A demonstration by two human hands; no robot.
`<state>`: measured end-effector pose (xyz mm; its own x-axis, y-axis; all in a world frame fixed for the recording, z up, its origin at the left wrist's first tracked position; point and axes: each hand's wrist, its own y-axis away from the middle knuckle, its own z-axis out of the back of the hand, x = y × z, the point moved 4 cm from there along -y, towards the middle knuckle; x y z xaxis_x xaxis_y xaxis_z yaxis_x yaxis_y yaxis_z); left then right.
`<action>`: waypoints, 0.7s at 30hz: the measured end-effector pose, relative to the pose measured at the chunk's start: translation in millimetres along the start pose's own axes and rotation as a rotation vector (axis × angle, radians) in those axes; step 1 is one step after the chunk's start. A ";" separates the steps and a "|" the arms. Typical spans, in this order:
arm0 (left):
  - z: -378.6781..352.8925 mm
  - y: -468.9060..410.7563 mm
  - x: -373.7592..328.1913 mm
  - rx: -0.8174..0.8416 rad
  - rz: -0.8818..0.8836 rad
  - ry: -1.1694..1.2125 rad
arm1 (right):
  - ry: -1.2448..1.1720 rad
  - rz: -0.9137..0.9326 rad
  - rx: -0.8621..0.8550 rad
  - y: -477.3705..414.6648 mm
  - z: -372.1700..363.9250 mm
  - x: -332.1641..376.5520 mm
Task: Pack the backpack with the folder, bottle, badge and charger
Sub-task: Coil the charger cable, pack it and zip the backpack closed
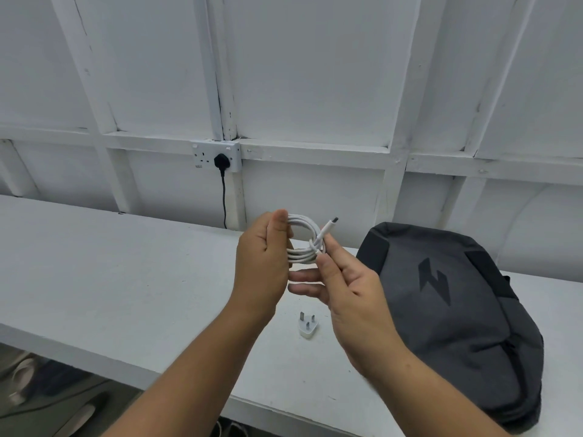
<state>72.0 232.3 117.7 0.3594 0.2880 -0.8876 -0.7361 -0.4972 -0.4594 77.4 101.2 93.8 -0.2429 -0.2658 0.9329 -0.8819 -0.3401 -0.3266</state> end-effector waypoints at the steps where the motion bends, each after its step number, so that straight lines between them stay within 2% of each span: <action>1: -1.5 2.1 2.0 -0.026 0.064 0.051 | -0.016 -0.004 -0.018 -0.2 -1.1 -1.2; 4: -10.0 13.4 9.3 -0.055 0.215 0.200 | -0.101 -0.021 -0.063 -1.2 -2.4 -8.3; 7: -15.7 28.4 17.8 -0.043 0.286 0.255 | -0.209 -0.070 -0.112 -2.0 -0.1 -16.2; 13: -7.7 38.1 31.2 0.132 0.265 0.162 | -0.218 -0.157 -0.185 -3.7 16.8 -31.6; 18: 1.9 28.2 34.5 0.269 0.269 0.073 | -0.209 -0.166 -0.205 0.8 27.5 -34.8; 21: 3.6 21.9 30.0 0.337 0.203 0.036 | -0.201 -0.145 -0.228 1.0 32.9 -32.4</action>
<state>64.6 232.9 81.2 0.2028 0.1796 -0.9626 -0.9390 -0.2432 -0.2432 97.6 79.8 58.2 -0.0436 -0.4101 0.9110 -0.9746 -0.1830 -0.1290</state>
